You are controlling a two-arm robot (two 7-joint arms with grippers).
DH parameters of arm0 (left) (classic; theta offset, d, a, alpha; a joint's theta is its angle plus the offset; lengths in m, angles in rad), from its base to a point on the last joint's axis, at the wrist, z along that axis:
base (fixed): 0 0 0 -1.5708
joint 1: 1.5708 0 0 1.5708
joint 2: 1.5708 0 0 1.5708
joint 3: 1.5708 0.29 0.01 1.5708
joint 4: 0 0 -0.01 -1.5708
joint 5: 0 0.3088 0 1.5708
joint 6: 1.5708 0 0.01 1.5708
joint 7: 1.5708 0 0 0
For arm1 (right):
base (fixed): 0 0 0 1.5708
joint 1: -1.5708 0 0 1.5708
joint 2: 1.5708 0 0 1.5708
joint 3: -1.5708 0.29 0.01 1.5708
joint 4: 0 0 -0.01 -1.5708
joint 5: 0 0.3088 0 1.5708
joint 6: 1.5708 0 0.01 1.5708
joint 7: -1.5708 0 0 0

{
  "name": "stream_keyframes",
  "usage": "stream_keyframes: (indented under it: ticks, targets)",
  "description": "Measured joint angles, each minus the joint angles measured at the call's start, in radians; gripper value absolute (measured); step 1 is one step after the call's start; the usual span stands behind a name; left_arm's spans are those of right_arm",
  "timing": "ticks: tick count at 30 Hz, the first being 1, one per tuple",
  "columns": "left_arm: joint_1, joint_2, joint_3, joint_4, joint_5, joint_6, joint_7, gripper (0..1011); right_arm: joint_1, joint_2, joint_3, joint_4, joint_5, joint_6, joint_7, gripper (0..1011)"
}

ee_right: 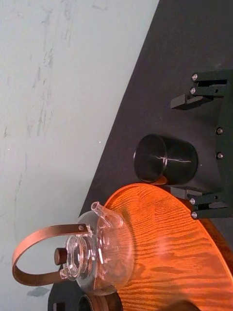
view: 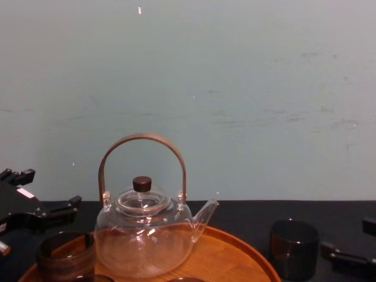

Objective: Pick up the glass from the table and place it on the tray.

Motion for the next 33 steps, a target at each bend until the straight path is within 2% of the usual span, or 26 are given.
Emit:
stream_keyframes:
  ticks: [15,33]
  targets:
    - [0.0,0.0,0.0,0.0,0.0,0.0,0.0,1001,0.12,-0.036,-0.064,0.102,-0.042,0.03,0.033,1002]
    - [0.0,0.0,0.0,0.0,0.0,0.0,0.0,1001,0.177,-0.051,-0.087,0.167,-0.049,0.029,0.045,1002]
